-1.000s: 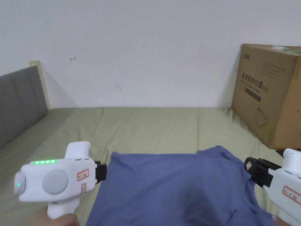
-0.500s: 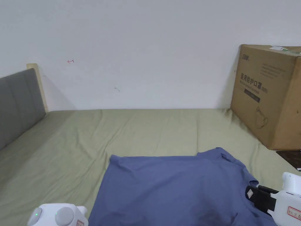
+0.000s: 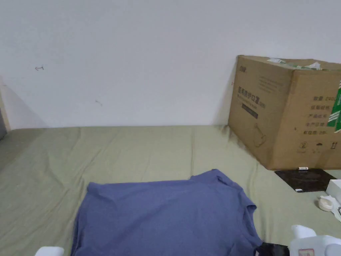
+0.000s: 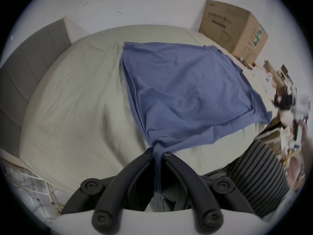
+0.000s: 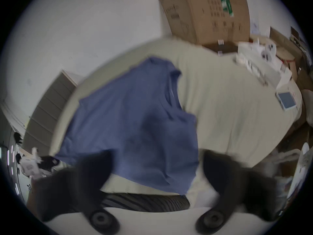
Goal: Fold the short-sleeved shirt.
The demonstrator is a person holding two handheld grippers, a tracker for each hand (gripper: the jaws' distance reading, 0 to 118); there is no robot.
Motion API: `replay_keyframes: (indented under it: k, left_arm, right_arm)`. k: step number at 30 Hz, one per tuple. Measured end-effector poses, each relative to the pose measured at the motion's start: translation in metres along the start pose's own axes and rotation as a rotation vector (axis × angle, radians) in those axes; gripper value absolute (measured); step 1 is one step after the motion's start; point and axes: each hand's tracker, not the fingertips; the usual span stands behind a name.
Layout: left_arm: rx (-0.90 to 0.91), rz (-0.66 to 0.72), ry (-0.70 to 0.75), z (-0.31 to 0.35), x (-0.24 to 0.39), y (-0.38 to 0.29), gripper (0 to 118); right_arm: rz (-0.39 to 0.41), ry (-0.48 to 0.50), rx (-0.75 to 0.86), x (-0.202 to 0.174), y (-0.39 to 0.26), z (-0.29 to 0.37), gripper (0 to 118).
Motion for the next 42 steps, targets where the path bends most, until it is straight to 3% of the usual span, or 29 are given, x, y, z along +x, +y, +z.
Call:
replay_keyframes:
  k: [4,8,10,12,13,14,15,16,20,25,31,34,40,42]
  left_arm:
    - [0.019,-0.007,0.006,-0.002,0.001,0.004,3]
    - [0.006,-0.004,0.035,-0.003,0.001,0.006,3]
    - [-0.001,0.020,0.043,-0.003,-0.002,0.006,3]
    - [-0.004,0.025,0.039,-0.002,-0.004,0.004,3]
    - [-0.004,0.023,0.040,-0.002,-0.004,0.003,3]
    - [-0.007,0.021,0.043,-0.001,-0.004,0.002,3]
    - [-0.011,0.020,0.038,0.000,-0.004,0.000,3]
    - [-0.011,0.019,0.033,-0.001,-0.005,-0.002,3]
    - [0.047,0.035,0.025,0.014,-0.008,-0.012,3]
    - [0.065,0.029,0.012,0.046,-0.013,-0.022,3]
    - [0.118,0.003,0.018,0.058,-0.006,0.023,3]
    - [0.094,0.034,0.017,0.028,-0.010,0.071,3]
    - [0.030,0.068,0.028,-0.065,-0.035,0.158,3]
    - [-0.011,0.106,0.014,-0.093,-0.043,0.173,10]
  right_arm:
    - [0.185,-0.138,-0.135,0.003,-0.006,-0.044,117]
    - [0.183,-0.139,-0.303,0.008,-0.015,-0.079,99]
    - [0.228,-0.155,-0.248,0.002,-0.018,-0.069,91]
    - [0.228,-0.160,-0.233,0.001,-0.015,-0.060,49]
    - [0.237,-0.146,-0.199,-0.002,-0.018,-0.048,20]
    - [0.238,-0.092,-0.180,-0.001,-0.018,-0.042,9]
    - [0.224,-0.009,-0.176,0.001,-0.018,-0.037,9]
    - [0.208,-0.003,-0.169,0.001,-0.019,-0.032,9]
    - [0.277,-0.024,-0.147,0.001,-0.018,-0.011,9]
    - [0.211,0.041,-0.120,0.005,-0.017,0.035,9]
    - [0.238,0.041,-0.070,-0.023,0.020,0.057,9]
    - [0.169,0.070,-0.049,-0.031,0.067,0.037,9]
    - [0.090,0.009,-0.041,-0.044,0.163,-0.052,9]
    - [0.027,-0.006,-0.050,-0.042,0.185,-0.087,9]
